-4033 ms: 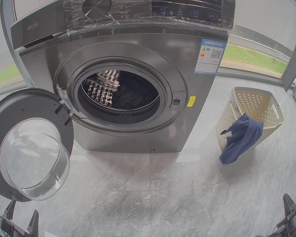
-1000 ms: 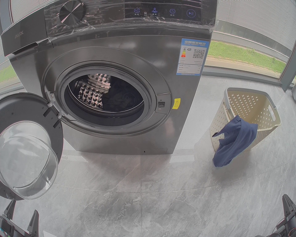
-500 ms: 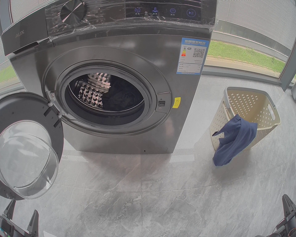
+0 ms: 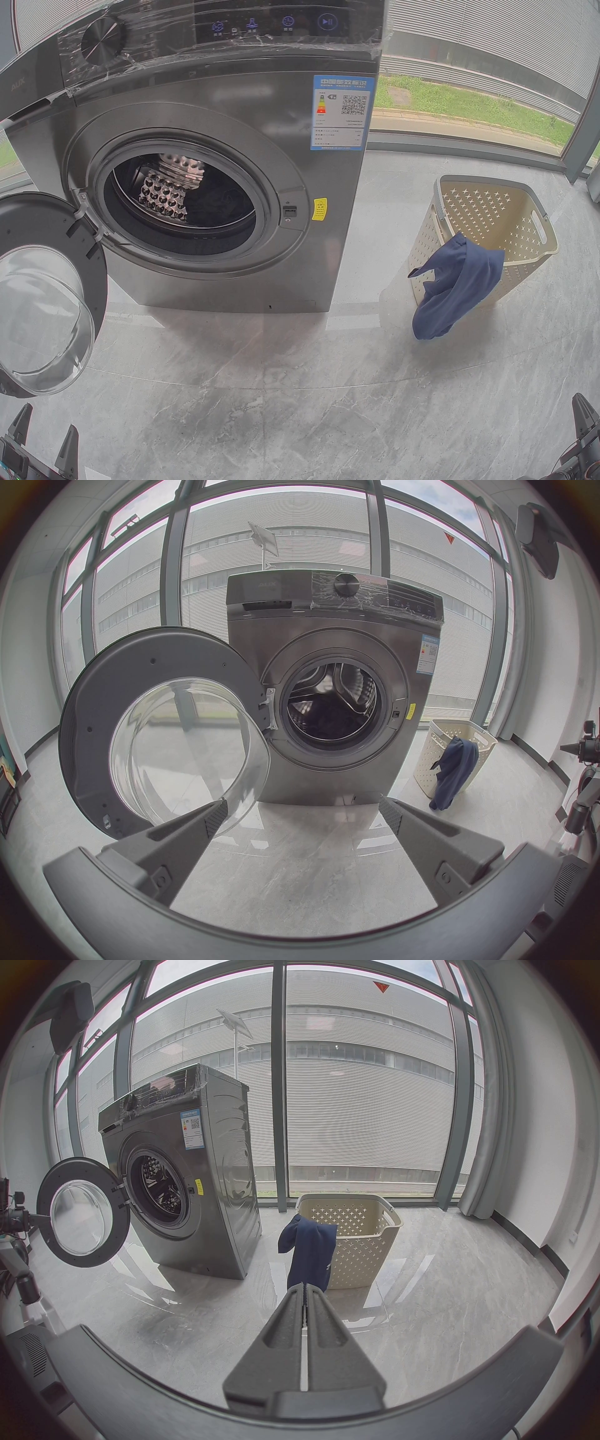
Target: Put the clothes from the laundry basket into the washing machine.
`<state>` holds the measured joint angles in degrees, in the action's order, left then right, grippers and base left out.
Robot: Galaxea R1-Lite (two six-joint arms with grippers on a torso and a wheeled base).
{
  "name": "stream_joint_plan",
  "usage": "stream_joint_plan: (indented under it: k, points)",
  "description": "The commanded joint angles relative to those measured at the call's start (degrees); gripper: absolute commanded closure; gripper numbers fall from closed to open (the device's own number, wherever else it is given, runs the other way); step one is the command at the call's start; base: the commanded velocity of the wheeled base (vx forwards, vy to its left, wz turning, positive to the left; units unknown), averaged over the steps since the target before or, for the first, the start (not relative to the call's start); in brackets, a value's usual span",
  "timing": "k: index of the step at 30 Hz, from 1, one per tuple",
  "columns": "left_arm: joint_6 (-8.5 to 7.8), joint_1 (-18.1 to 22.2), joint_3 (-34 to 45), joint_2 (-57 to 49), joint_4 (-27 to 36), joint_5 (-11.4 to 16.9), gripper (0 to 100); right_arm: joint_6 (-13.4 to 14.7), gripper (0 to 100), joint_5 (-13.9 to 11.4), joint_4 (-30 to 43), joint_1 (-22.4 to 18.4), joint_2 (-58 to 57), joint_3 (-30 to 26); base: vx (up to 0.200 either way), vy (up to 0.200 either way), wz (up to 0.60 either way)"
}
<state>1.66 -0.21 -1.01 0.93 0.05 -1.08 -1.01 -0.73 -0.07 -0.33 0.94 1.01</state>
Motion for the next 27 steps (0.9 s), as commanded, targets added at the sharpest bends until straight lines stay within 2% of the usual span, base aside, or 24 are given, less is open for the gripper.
stream_joint_plan:
  k: [1,5,13,27]
  points:
    - [0.01,-0.06,1.01,-0.93,0.04,0.03,0,-0.04,100,-0.06,-0.01,-0.02,-0.94,-1.01,0.000,0.000,0.00]
    - [0.10,-0.06,1.01,-0.93,0.04,-0.06,0,-0.04,100,-0.06,-0.01,-0.02,-0.94,-1.01,0.000,0.000,0.00]
    - [-0.16,-0.06,1.01,-0.93,0.04,0.03,0,-0.04,100,-0.06,-0.01,-0.02,-0.94,-1.01,0.000,-0.200,0.00]
    - [-0.08,0.03,1.01,-0.93,0.04,0.03,0,-0.04,100,-0.06,-0.01,-0.02,-0.94,-1.01,0.000,-0.014,0.00]
